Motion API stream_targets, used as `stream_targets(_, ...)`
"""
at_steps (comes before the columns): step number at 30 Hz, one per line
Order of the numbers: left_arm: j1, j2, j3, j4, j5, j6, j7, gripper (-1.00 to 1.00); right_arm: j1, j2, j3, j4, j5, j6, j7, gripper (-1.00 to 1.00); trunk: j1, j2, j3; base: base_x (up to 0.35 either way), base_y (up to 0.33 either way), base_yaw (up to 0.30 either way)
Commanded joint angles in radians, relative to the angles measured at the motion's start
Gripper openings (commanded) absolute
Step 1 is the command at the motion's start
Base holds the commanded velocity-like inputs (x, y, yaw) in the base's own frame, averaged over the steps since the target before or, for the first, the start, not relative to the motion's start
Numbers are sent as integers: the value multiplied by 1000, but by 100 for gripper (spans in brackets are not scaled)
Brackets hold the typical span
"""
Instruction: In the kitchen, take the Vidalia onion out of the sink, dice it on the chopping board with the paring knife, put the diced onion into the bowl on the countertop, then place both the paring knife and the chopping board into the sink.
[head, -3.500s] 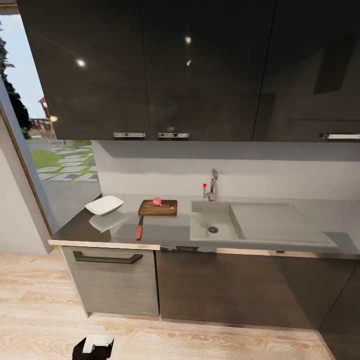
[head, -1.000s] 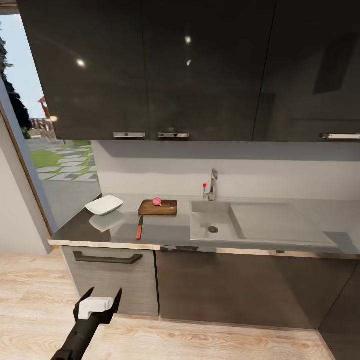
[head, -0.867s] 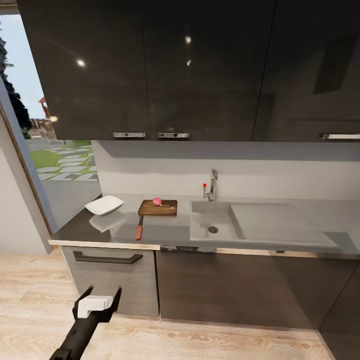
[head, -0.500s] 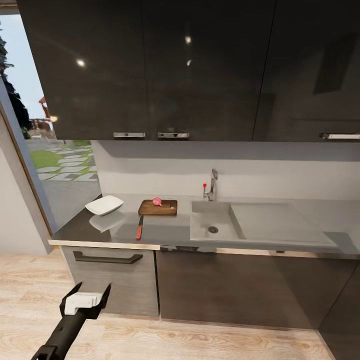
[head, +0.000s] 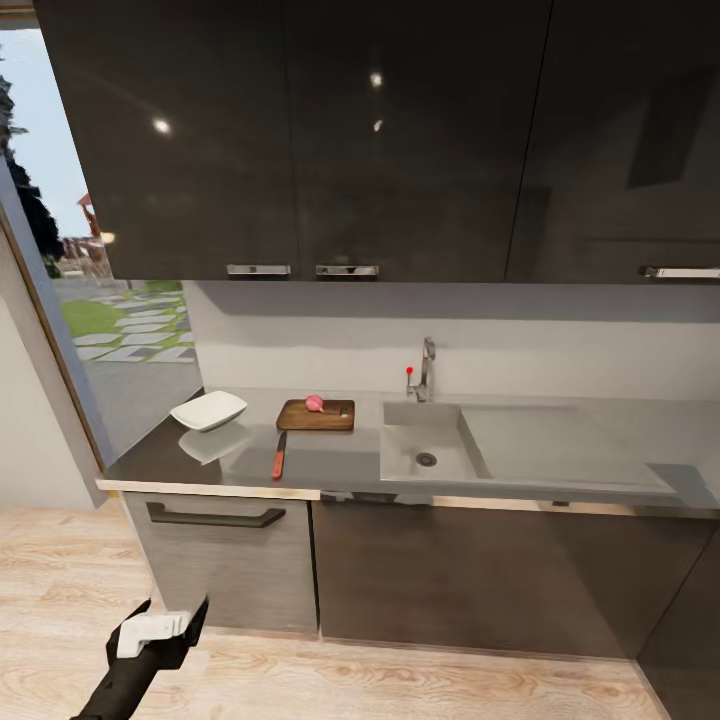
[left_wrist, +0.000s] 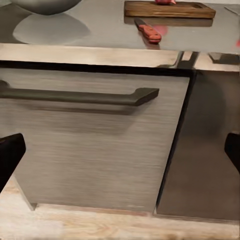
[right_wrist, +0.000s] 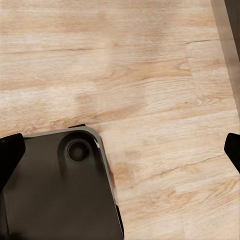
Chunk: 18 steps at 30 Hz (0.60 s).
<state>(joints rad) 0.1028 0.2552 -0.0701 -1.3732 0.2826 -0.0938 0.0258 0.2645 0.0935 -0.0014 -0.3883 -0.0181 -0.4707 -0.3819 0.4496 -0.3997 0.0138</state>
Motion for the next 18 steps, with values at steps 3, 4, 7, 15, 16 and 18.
stream_targets(3, 0, 1, -4, 8, 10, -2, 3, 100, 1, 1, 0, -1, -3, -3, -1, 100, 0, 0, 0, 0, 0, 0)
stream_targets(4, 1, 1, -4, 10, 10, -1, 3, 100, 1, 1, 0, -2, -3, -3, -1, 100, 0, 0, 0, 0, 0, 0)
stream_targets(7, 0, 0, -5, 15, 10, 1, 3, 100, 1, 1, 0, -2, -4, -3, -1, 100, 0, 0, 0, 0, 0, 0)
stream_targets(15, 0, -3, -7, 36, 10, 3, 6, 100, 1, 6, 1, -6, -3, -4, -1, 100, 0, 0, 0, 0, 0, 0)
stream_targets(16, 1, -7, -7, 42, 9, 3, 7, 100, 1, 4, 2, -8, -4, -4, -1, 100, 0, 0, 0, 0, 0, 0)
stream_targets(18, 0, -10, -7, 53, 9, 4, 7, 100, 1, 4, 2, -12, -4, -4, -1, 100, 0, 0, 0, 0, 0, 0)
